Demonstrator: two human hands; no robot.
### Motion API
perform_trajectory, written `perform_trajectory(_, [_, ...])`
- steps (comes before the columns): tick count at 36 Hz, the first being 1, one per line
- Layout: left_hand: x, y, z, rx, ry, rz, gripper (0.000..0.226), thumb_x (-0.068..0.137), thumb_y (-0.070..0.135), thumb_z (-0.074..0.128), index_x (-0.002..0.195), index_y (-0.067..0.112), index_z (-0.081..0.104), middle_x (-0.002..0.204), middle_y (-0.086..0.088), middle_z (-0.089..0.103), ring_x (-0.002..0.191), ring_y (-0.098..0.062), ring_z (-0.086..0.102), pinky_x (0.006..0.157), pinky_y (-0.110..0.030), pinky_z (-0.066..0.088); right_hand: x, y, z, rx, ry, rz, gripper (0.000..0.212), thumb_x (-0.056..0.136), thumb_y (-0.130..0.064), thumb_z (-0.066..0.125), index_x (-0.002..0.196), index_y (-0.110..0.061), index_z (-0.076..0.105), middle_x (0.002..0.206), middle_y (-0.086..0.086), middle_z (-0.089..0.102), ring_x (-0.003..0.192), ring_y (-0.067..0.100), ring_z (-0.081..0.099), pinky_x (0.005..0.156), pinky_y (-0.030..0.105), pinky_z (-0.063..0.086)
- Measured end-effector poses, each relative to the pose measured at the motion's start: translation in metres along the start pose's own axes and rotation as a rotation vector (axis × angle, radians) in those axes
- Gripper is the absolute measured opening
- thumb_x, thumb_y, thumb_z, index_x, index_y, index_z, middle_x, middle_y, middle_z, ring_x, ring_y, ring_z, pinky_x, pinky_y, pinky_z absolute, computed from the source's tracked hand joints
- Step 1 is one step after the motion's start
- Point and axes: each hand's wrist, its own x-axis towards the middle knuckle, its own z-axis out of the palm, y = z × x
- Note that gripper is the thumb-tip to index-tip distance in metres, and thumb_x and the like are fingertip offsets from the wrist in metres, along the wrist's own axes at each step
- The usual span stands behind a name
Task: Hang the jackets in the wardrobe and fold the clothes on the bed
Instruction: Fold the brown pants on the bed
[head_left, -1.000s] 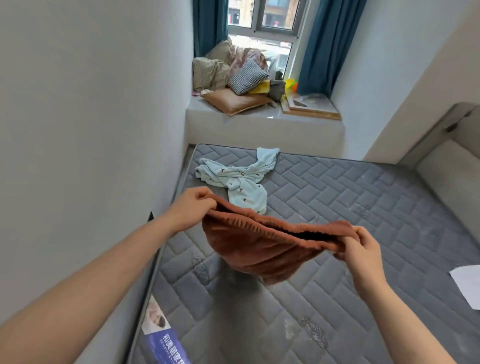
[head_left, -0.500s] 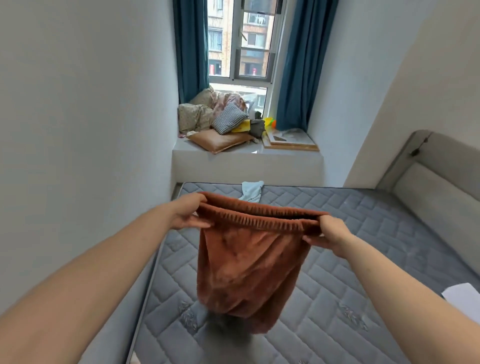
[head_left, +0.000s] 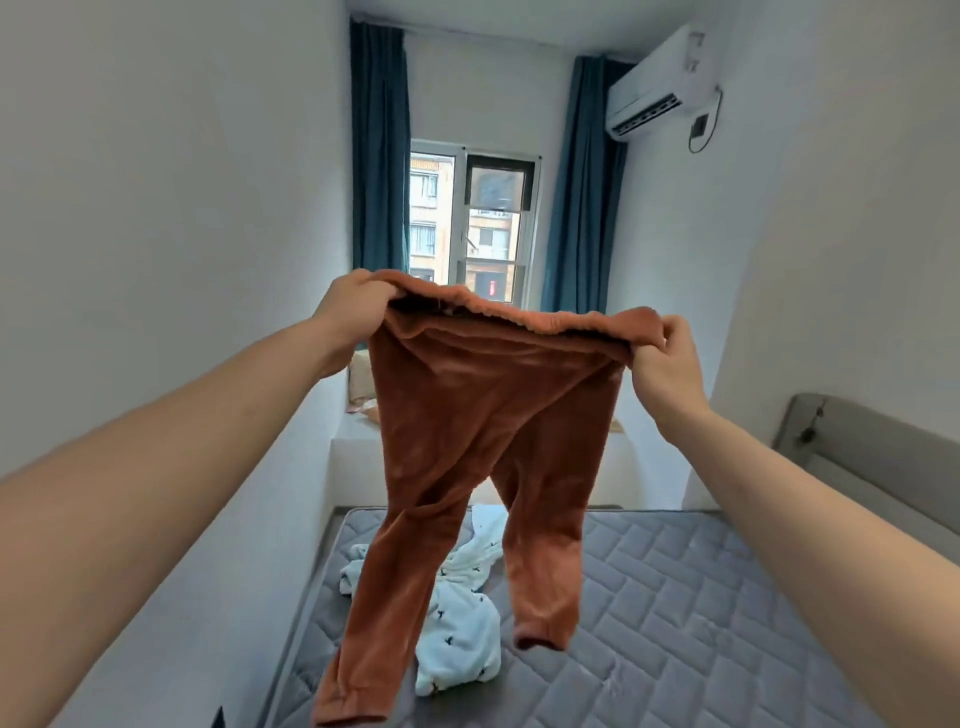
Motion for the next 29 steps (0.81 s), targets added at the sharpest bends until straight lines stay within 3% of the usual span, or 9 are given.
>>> perform_trajectory(3, [-0.019, -0.016, 0.001, 0.046, -0.057, -0.03, 0.03, 0.09, 0.029, 0.055, 0.109, 0.018, 0.075, 0.115, -0.006, 0.07, 0.112, -0.026, 0.064, 0.105, -0.049, 0.051, -0.015, 0.017, 0.0, 0.012, -0.019, 0.068, 0.011, 0.094, -0.012, 0.047, 0.095, -0.021, 0.053, 0.099, -0.001, 0.062, 0.097, 0.019, 0.065, 0.092, 0.042, 0.057])
perform_trajectory(6, [-0.048, -0.045, 0.007, 0.079, -0.124, -0.12, 0.028, 0.084, 0.033, 0.056, 0.1, 0.026, 0.078, 0.11, -0.003, 0.072, 0.109, -0.024, 0.065, 0.103, -0.046, 0.053, -0.045, 0.045, -0.002, -0.059, -0.085, 0.179, 0.013, 0.093, -0.017, 0.046, 0.097, -0.017, 0.059, 0.108, 0.007, 0.066, 0.105, 0.028, 0.066, 0.097, 0.051, 0.055])
perform_trajectory(10, [-0.096, -0.121, 0.018, 0.138, -0.209, -0.271, 0.023, 0.088, 0.026, 0.058, 0.098, 0.029, 0.079, 0.107, -0.001, 0.074, 0.107, -0.022, 0.066, 0.101, -0.043, 0.053, -0.111, 0.096, -0.002, -0.195, -0.294, 0.316, 0.038, 0.09, -0.007, 0.044, 0.106, -0.017, 0.077, 0.11, 0.002, 0.076, 0.109, 0.02, 0.069, 0.103, 0.043, 0.053])
perform_trajectory(14, [-0.166, -0.207, 0.024, 0.202, -0.329, -0.529, 0.017, 0.092, 0.023, 0.058, 0.093, 0.02, 0.075, 0.086, -0.004, 0.07, 0.081, -0.02, 0.061, 0.073, -0.032, 0.05, -0.191, 0.155, -0.003, -0.391, -0.465, 0.496, 0.034, 0.092, -0.009, 0.047, 0.111, -0.011, 0.076, 0.117, 0.009, 0.073, 0.116, 0.026, 0.065, 0.104, 0.044, 0.049])
perform_trajectory(17, [-0.229, -0.263, 0.022, 0.31, -0.485, -0.716, 0.026, 0.09, 0.035, 0.059, 0.102, 0.016, 0.073, 0.082, -0.004, 0.069, 0.075, -0.018, 0.062, 0.067, -0.03, 0.049, -0.256, 0.198, -0.007, -0.485, -0.582, 0.656, 0.033, 0.094, -0.014, 0.049, 0.115, -0.013, 0.075, 0.12, 0.009, 0.071, 0.116, 0.028, 0.064, 0.103, 0.043, 0.049])
perform_trajectory(22, [-0.315, -0.326, 0.015, 0.379, -0.812, -1.056, 0.037, 0.088, 0.041, 0.054, 0.115, 0.017, 0.063, 0.104, -0.009, 0.076, 0.08, -0.027, 0.078, 0.078, -0.04, 0.061, -0.345, 0.251, -0.022, -0.68, -0.763, 0.883, 0.029, 0.092, -0.022, 0.052, 0.108, -0.007, 0.071, 0.113, 0.015, 0.07, 0.104, 0.032, 0.064, 0.089, 0.037, 0.053])
perform_trajectory(24, [-0.339, -0.34, 0.013, 0.408, -0.881, -1.13, 0.034, 0.09, 0.033, 0.049, 0.115, 0.013, 0.062, 0.099, -0.012, 0.078, 0.078, -0.026, 0.078, 0.065, -0.035, 0.062, -0.367, 0.261, -0.027, -0.737, -0.843, 0.948, 0.027, 0.091, -0.02, 0.049, 0.105, -0.008, 0.068, 0.11, 0.014, 0.068, 0.095, 0.029, 0.063, 0.073, 0.03, 0.052])
perform_trajectory(27, [-0.364, -0.353, 0.013, 0.351, -0.875, -1.212, 0.036, 0.091, 0.02, 0.043, 0.121, 0.008, 0.058, 0.106, -0.017, 0.075, 0.083, -0.029, 0.078, 0.057, -0.032, 0.06, -0.384, 0.269, -0.034, -0.772, -0.916, 1.059, 0.035, 0.089, -0.016, 0.041, 0.111, -0.008, 0.067, 0.095, 0.016, 0.069, 0.066, 0.026, 0.06, 0.049, 0.023, 0.043])
perform_trajectory(29, [-0.37, -0.356, 0.013, 0.263, -0.807, -1.264, 0.032, 0.093, 0.013, 0.041, 0.121, 0.007, 0.055, 0.104, -0.019, 0.073, 0.086, -0.033, 0.077, 0.057, -0.033, 0.061, -0.386, 0.272, -0.034, -0.728, -0.869, 1.132, 0.038, 0.093, -0.014, 0.036, 0.114, -0.002, 0.066, 0.099, 0.02, 0.071, 0.065, 0.028, 0.068, 0.045, 0.024, 0.046])
